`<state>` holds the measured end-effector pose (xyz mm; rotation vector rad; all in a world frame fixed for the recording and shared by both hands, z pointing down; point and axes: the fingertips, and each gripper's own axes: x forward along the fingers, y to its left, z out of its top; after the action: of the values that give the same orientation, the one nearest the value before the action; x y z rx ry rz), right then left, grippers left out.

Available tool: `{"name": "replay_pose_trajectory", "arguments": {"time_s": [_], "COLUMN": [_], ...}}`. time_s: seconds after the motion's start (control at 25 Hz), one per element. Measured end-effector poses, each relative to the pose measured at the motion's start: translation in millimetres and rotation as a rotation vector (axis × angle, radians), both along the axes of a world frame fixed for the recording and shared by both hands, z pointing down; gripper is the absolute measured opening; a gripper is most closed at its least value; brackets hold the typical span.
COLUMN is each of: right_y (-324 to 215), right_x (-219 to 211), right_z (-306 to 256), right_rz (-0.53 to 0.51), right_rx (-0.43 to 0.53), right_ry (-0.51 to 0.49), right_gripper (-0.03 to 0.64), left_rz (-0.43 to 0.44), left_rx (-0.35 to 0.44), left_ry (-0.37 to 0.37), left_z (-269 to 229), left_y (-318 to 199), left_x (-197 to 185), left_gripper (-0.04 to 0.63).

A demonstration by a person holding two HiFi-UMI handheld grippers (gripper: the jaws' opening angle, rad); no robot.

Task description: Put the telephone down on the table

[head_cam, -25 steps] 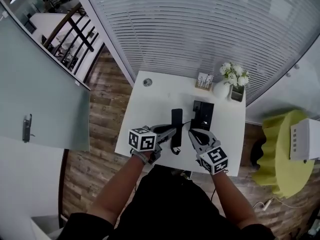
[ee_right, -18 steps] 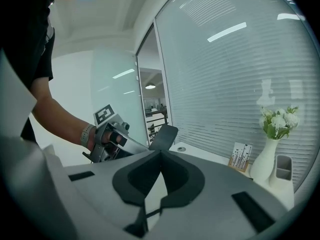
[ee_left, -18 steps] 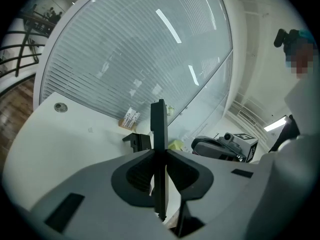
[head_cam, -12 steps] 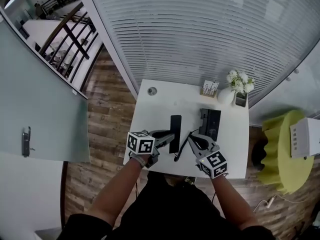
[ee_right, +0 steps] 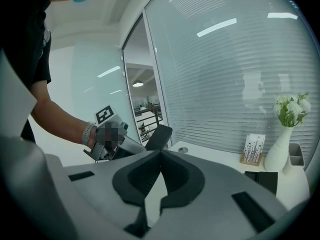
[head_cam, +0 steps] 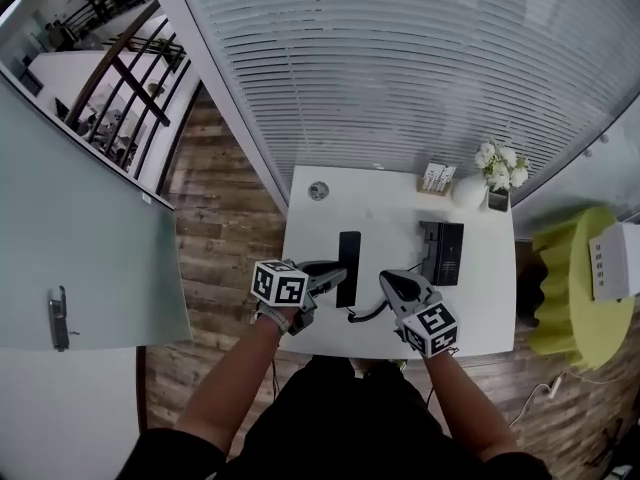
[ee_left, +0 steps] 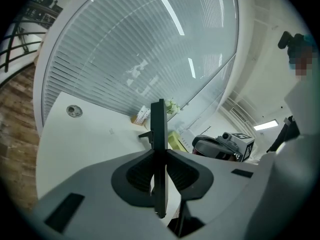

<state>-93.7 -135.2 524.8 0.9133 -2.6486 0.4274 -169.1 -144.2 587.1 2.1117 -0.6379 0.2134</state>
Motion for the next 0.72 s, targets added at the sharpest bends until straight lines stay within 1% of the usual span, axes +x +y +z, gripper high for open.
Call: {"name": "replay_pose_trajectory", "arguments": {"time_s": [0.12, 0.28, 0.44, 0.56, 0.72], "right_y": [-6, -14, -18, -21, -27], "right_x": [-20, -46, -62, -70, -82], "right_z": [4, 10, 22, 30, 37], "right_rz": [0.014, 0.020, 0.029, 0.033, 0.035], "right_rx": [-0.003, -0.016, -0.042, -0.058, -0.077], "right_ry": [0.001, -0.002, 0.005, 0.012, 0.018], "right_gripper": [0.021, 0.021, 0.021, 0.021, 0.021], "left_rz": [0.019, 0.029, 0.029, 0.022, 0.017], "left_rx": [0.003, -0.035, -0.045, -0.079, -0.103], "left_ry": [-0.009, -0.024, -0.033, -0.030, -0.044], "left_z": [0, 19, 28, 43, 58], "left_y": [-8, -14, -26, -30, -38], "left_x": [-17, -41, -57, -68, -83], "left_gripper": [0.078, 0.078, 0.077, 0.077, 0.077]}}
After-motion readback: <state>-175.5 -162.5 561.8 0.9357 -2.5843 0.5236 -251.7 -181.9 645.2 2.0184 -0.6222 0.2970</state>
